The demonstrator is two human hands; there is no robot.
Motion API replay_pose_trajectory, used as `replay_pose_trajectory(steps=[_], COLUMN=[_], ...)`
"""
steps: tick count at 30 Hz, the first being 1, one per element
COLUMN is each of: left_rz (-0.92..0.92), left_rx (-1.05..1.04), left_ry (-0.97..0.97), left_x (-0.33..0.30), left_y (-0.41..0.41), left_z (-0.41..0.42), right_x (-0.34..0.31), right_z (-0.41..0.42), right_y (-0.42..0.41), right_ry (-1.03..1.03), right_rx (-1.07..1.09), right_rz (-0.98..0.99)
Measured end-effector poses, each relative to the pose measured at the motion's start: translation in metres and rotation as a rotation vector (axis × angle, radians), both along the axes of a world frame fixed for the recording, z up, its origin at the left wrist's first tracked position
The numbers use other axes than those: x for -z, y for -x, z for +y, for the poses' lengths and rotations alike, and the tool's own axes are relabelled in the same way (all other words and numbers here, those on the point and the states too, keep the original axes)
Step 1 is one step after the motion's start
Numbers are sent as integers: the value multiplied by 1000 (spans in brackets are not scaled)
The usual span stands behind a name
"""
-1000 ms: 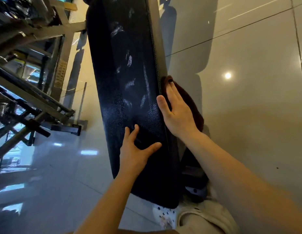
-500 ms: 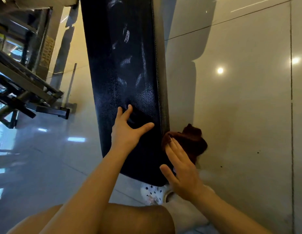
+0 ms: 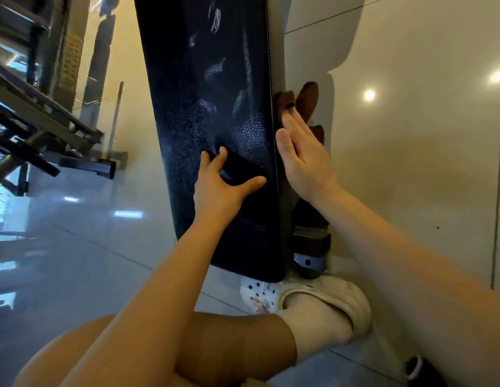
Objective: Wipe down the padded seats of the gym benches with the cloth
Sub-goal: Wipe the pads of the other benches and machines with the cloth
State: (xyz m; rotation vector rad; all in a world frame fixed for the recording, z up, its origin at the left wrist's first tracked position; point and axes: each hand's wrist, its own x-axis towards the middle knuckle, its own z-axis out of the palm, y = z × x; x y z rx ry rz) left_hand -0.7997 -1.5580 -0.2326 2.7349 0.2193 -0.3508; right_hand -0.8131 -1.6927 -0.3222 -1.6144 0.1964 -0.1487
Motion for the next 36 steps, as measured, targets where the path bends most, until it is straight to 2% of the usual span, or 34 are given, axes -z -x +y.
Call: replay_pose_trajectory(steps=[6, 8, 12, 15, 17, 19, 22, 24, 28, 30, 32, 34, 36], left_rz=[3, 14, 25, -83, -82, 53, 237, 206, 117, 52, -26, -103, -119], left_rx=[20, 56, 110, 103, 45, -17, -110, -106, -88, -28, 67, 169, 296], left_ry=[-4, -23, 1, 89, 222, 355, 554, 593, 632, 636, 644, 681, 746], left_x=[2, 1, -1, -6, -9, -11, -25, -36, -55, -61, -68, -80, -97], left_y=[-1, 1, 15, 46, 73, 89, 98, 96, 97, 101, 104, 106, 108], left_z=[2, 4, 3, 3, 3, 3, -2, -1, 7, 14, 20, 25, 26], right_x=[9, 9, -1, -7, -18, -33, -63, -74, -87, -94, -95, -98, -100], right_z=[42, 50, 43, 39, 42, 45, 47, 51, 58, 54, 42, 18, -9], right_y=[91, 116, 130, 131, 134, 139, 149, 157, 171, 171, 167, 158, 143], right_ry=[-73, -37, 2, -27, -42, -36, -14, -30, -161, -176, -156, -44, 229], right_rx=[-24, -61, -134, -73, 5, 73, 55, -11, -139, -104, 20, 88, -18], right_rz=[167, 230, 428, 504, 474, 367, 162, 66, 77, 21, -11, 45, 96])
